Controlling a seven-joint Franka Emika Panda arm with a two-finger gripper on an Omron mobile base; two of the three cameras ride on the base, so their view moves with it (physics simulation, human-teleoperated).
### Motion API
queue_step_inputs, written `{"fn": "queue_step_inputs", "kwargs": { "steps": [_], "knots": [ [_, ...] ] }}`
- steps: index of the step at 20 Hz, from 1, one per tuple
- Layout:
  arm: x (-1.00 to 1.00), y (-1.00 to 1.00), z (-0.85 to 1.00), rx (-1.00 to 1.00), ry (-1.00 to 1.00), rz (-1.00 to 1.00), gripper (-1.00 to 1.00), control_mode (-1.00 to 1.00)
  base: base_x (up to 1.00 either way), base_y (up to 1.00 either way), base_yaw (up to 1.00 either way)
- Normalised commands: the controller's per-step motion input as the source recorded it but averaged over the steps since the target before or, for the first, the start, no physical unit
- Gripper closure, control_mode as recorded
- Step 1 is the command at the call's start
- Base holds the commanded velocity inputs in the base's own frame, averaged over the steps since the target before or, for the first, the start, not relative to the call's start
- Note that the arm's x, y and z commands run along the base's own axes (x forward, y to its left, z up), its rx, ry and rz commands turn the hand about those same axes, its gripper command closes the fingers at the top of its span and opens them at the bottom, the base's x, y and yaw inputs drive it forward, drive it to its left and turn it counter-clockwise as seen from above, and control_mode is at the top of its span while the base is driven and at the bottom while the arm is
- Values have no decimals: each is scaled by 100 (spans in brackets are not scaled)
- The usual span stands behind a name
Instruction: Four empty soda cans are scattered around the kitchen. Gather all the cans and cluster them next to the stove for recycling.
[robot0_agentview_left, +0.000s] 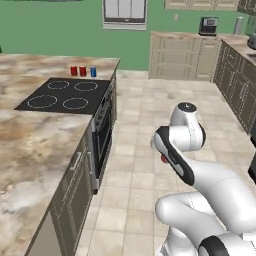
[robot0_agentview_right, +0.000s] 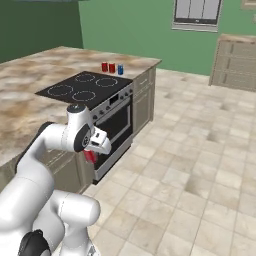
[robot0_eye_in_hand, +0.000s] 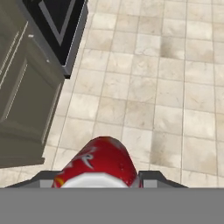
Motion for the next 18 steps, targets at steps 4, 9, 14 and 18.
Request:
{"fn": "queue_step_inputs", "kwargs": {
  "steps": [4, 9, 14, 18],
  "knots": [
    [0, 0, 0, 0, 0, 0, 100, 100, 60, -50, 16],
    [0, 0, 0, 0, 0, 0, 100, 100, 55, -54, 15],
    [0, 0, 0, 0, 0, 0, 100, 100, 56, -55, 16],
    [0, 0, 0, 0, 0, 0, 100, 100, 55, -58, 17]
  ]
}}
